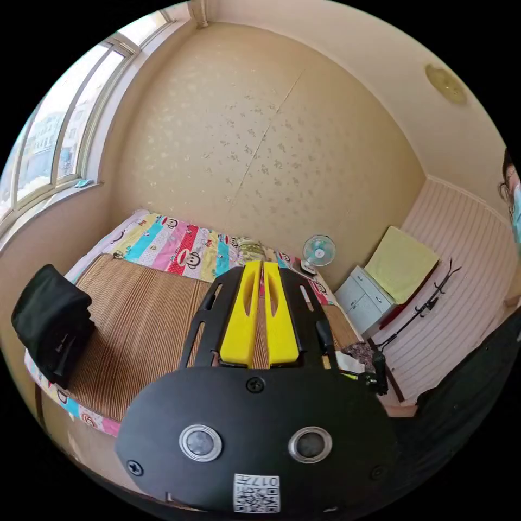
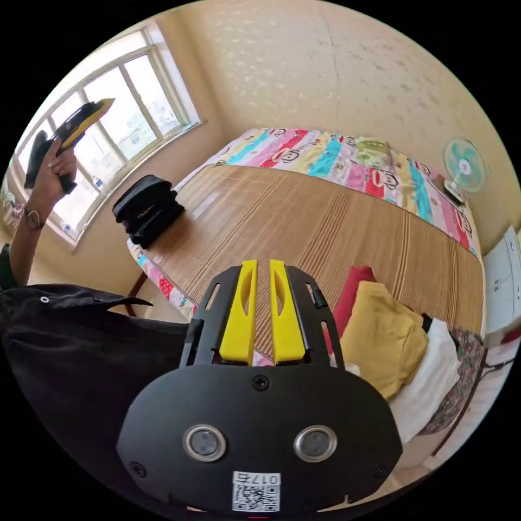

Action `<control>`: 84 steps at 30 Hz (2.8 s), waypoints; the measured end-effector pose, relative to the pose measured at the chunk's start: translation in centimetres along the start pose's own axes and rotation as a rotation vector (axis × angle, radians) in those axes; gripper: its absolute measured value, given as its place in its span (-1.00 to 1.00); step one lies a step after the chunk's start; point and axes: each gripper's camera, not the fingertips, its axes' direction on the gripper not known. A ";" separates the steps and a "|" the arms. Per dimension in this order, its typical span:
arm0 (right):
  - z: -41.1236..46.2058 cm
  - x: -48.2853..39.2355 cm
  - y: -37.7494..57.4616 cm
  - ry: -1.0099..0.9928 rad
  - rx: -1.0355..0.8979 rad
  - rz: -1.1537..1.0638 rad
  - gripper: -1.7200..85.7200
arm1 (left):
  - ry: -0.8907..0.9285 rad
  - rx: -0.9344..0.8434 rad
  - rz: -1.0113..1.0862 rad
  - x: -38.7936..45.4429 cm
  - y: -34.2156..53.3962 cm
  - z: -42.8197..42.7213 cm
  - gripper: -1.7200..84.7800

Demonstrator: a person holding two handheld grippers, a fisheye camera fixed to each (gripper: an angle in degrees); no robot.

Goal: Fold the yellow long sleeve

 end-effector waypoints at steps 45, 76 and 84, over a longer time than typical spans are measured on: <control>-27.2 -11.6 -22.3 -0.735 0.202 -0.017 -0.90 | 0.391 -1.031 -0.516 -45.4 33.2 33.2 -0.47; -40.6 -28.8 -23.4 -0.943 0.457 -0.559 -0.82 | 2.161 0.212 0.147 -66.3 12.1 -12.3 -0.87; -36.7 -25.4 -22.7 -1.104 0.483 -0.432 -0.69 | 2.198 0.313 0.251 -64.5 5.5 -17.5 -0.86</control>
